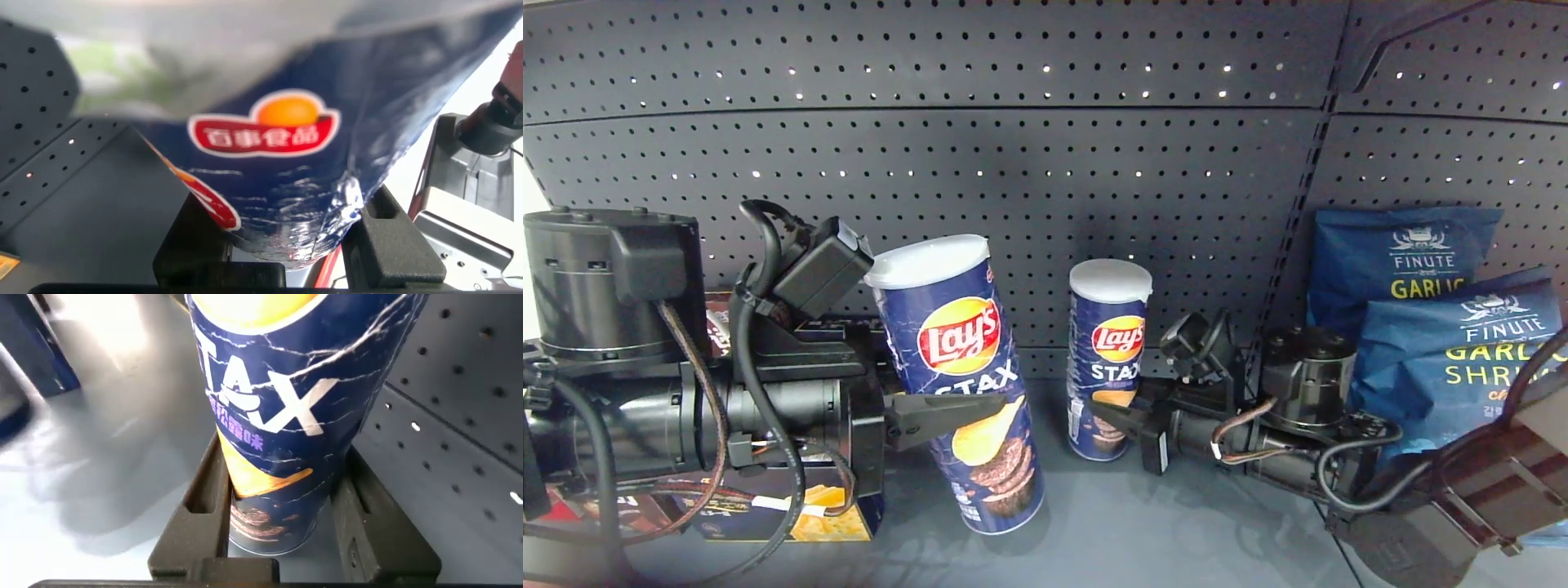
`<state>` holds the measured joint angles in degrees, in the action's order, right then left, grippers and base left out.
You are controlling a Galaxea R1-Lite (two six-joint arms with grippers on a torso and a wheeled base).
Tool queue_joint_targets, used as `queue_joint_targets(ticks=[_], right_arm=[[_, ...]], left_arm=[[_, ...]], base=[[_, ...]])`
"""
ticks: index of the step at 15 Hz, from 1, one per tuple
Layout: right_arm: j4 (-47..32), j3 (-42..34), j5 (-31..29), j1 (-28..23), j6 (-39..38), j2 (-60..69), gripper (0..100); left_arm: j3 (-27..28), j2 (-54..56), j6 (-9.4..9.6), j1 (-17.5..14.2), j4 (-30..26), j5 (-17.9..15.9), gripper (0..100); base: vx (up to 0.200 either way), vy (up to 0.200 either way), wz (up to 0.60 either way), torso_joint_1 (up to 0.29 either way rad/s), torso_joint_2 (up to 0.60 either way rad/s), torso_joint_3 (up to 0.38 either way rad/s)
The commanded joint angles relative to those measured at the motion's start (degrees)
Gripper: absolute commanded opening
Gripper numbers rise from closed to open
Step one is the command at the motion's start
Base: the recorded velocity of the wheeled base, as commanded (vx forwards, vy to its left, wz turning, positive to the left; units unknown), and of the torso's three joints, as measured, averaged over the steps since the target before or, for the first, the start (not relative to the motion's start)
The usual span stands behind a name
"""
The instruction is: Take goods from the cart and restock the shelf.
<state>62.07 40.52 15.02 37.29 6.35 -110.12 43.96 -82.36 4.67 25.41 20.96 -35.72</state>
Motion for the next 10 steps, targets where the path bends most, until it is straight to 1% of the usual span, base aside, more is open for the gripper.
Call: queue_joint_targets(ticks=[1, 2, 4, 8, 10], right_arm=[[-0.2, -3.0, -3.2, 3.5, -1.9, 5.7, 0], [-0.2, -4.7, -5.0, 5.0, -3.4, 7.2, 0], [0.0, -7.7, -8.3, 7.0, -3.7, 9.0, 0], [0.2, -13.1, -13.3, 10.4, -6.2, 11.5, 0], [1.9, -16.0, -14.3, 11.9, -7.0, 11.4, 0]], left_arm=[[0.0, -0.2, -0.01, 0.0, 0.1, 0.0, 0], [0.0, -0.2, -0.01, 0.0, 0.1, 0.0, 0], [0.0, -0.3, -0.01, 0.0, 0.0, 0.1, 0], [-0.1, -0.3, -0.1, 0.0, 0.0, 0.7, 0], [-0.1, -0.4, -0.1, 0.1, 0.0, 1.3, 0]], base=[[0.0, 0.0, 0.0, 0.0, 0.0, 0.0], [0.0, 0.0, 0.0, 0.0, 0.0, 0.0], [0.0, 0.0, 0.0, 0.0, 0.0, 0.0], [0.0, 0.0, 0.0, 0.0, 0.0, 0.0], [0.0, 0.0, 0.0, 0.0, 0.0, 0.0]])
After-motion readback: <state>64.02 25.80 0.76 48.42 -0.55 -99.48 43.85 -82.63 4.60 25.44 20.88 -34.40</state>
